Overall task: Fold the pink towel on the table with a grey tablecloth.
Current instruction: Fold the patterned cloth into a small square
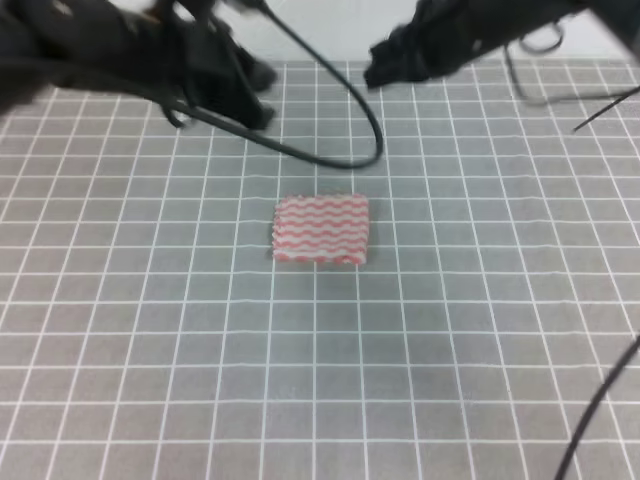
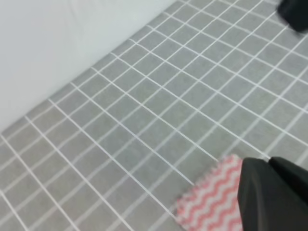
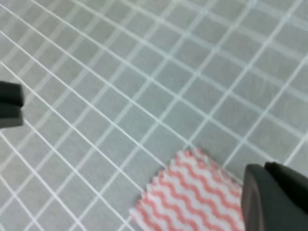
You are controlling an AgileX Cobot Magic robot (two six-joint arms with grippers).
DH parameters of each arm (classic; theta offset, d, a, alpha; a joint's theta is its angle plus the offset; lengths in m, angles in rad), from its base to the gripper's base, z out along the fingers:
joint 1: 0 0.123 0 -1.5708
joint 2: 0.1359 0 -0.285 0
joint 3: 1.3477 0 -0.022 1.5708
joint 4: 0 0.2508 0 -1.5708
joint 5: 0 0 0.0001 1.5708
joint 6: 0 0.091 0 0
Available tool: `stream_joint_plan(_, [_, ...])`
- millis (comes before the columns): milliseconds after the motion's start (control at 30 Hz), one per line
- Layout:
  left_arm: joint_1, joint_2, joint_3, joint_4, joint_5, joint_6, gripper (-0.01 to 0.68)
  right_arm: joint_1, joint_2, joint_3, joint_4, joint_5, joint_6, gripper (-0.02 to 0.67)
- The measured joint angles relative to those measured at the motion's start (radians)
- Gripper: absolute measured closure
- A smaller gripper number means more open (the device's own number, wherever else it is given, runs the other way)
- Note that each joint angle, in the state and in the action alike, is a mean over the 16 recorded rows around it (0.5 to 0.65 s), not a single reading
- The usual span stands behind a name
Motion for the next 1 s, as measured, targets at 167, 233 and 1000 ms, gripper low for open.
stream_joint_plan(167, [0.007, -0.165, 0.107, 0.002, -0.031, -0.067, 0.671, -0.004, -0.099, -0.001, 0.013, 0.004, -0.015, 0.666])
stream_joint_plan(233, [0.008, -0.233, 0.165, 0.003, -0.052, -0.094, 0.672, -0.005, -0.137, 0.0, 0.02, 0.007, -0.021, 0.666])
stream_joint_plan(1000, [0.01, -1.051, 0.813, 0.113, -0.175, -0.496, 0.672, -0.003, -0.68, 0.509, 0.112, -0.296, -0.113, 0.666])
